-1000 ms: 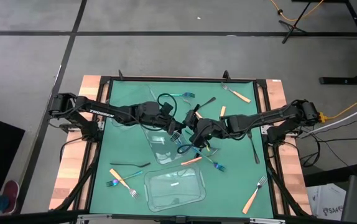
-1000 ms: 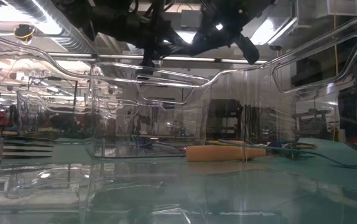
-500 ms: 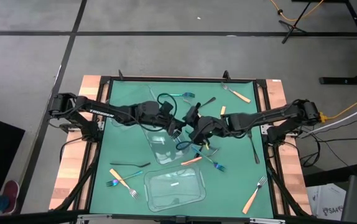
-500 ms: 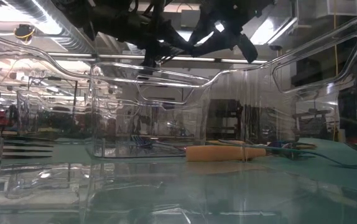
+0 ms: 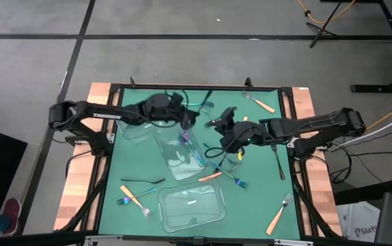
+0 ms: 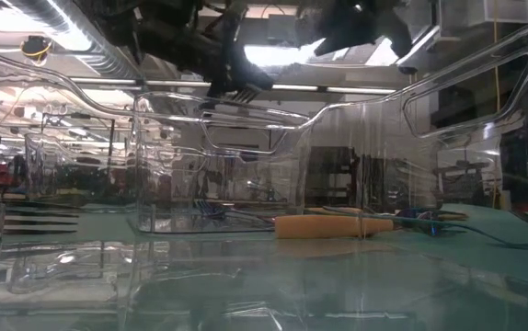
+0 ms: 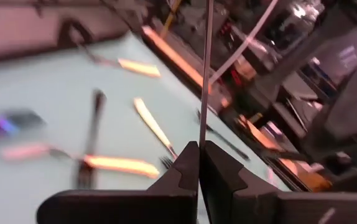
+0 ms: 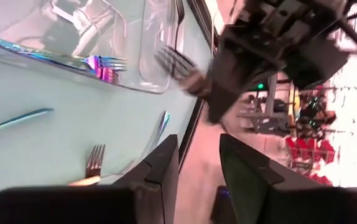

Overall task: Sort silverware by color (type)
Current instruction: Put the black fork into the top transparent bin

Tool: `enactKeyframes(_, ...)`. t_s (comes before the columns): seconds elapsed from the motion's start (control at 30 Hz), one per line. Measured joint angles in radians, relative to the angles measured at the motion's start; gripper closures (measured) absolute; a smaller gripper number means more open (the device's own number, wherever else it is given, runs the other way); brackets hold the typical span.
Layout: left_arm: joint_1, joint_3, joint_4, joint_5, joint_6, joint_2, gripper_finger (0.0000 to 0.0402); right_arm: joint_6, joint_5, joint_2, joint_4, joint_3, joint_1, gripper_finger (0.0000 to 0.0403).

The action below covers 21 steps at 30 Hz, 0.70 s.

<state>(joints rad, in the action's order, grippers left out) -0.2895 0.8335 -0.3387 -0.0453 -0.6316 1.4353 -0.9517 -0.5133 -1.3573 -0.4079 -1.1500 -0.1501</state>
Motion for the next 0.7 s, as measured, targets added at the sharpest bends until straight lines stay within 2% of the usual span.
enactKeyframes(0.17,-0.101,0.001,0.12,0.003,0.114,-0.103,0.0399,0.082,-0.009,0.047,-0.076,0.0,0.0,0.0288)
enactKeyframes(0.37,-0.206,0.001,0.35,0.007,0.261,-0.231,0.0399,0.121,-0.01,0.066,-0.111,0.0,0.0,0.0288)
enactKeyframes(0.47,-0.238,0.001,0.47,0.014,0.327,-0.279,0.0399,0.121,-0.006,0.065,-0.122,0.0,0.0,0.0288)
enactKeyframes(0.7,-0.271,0.001,0.767,0.098,0.452,-0.319,0.0399,0.121,0.009,0.064,-0.122,0.0,0.0,0.0288)
